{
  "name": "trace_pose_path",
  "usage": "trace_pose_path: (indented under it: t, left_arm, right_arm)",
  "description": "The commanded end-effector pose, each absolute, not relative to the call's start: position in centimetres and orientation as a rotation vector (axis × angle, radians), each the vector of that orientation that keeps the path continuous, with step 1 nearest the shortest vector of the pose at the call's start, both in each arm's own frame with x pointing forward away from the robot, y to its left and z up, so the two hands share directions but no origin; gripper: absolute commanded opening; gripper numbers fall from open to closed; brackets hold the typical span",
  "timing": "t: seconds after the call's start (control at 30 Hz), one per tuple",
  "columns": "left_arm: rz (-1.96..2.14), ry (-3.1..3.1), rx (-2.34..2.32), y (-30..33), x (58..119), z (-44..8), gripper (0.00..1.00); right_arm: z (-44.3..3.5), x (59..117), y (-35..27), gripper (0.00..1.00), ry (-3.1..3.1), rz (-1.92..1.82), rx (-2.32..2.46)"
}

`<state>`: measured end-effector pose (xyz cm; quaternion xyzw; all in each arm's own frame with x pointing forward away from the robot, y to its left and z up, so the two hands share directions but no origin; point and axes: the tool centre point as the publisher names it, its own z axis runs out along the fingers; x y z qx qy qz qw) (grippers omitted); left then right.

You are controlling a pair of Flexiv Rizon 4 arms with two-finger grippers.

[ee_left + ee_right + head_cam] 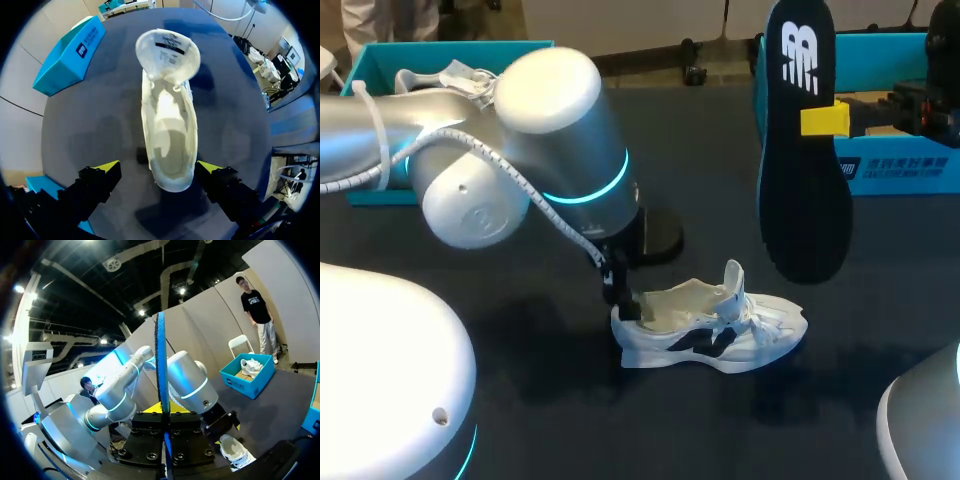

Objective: Take the shoe out of the shoebox, open the shoe tongue, remove and reinsert the insole, then place the shoe into the shoebox

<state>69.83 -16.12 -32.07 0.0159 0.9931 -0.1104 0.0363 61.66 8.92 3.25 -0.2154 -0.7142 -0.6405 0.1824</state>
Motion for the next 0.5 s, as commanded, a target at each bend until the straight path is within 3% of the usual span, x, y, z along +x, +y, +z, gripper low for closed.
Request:
trace_pose_path:
  t: [0.03,0.5]
  left_arm:
    - [-0.334,3.062,0.056,-17.5,71.3,-32.7,1.0]
    - [-0.357,3.071,0.078,-21.9,72.6,-34.7,1.0]
  right_arm:
    - [3.3,62.0,9.2,0.0,-2.018,-1.8,-0.606]
    - [3.3,62.0,9.2,0.0,-2.018,-1.8,-0.606]
